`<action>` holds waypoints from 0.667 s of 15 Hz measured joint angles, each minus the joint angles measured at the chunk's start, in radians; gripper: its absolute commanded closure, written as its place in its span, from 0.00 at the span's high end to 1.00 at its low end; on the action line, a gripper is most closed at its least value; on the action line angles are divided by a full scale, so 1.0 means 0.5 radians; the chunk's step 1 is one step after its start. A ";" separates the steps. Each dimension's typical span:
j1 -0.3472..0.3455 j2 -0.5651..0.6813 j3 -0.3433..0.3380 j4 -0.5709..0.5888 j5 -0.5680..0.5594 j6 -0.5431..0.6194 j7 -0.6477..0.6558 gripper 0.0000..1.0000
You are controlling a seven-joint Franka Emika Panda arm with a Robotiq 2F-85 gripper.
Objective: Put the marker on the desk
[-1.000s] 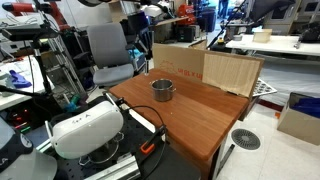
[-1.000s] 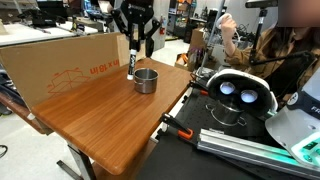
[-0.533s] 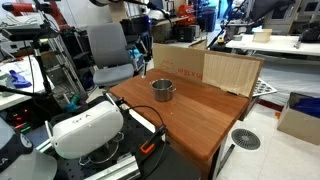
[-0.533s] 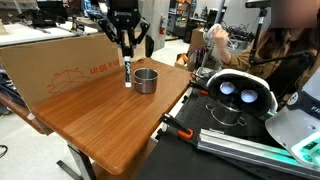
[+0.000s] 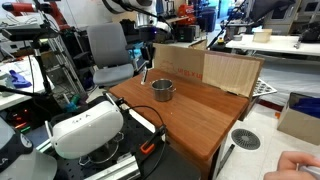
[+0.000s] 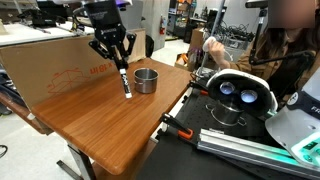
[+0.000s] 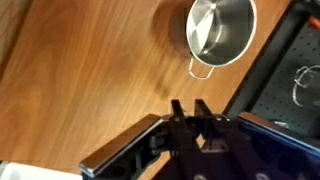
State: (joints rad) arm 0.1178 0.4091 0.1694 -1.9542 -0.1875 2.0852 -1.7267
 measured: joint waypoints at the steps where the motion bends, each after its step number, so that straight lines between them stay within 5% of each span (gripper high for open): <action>1: 0.005 0.062 0.003 0.066 -0.009 -0.048 0.000 0.05; 10: 0.122 0.511 0.022 0.610 -0.124 -0.416 0.048 0.05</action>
State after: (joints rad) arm 0.1787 0.6644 0.1804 -1.6494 -0.2494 1.8772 -1.7027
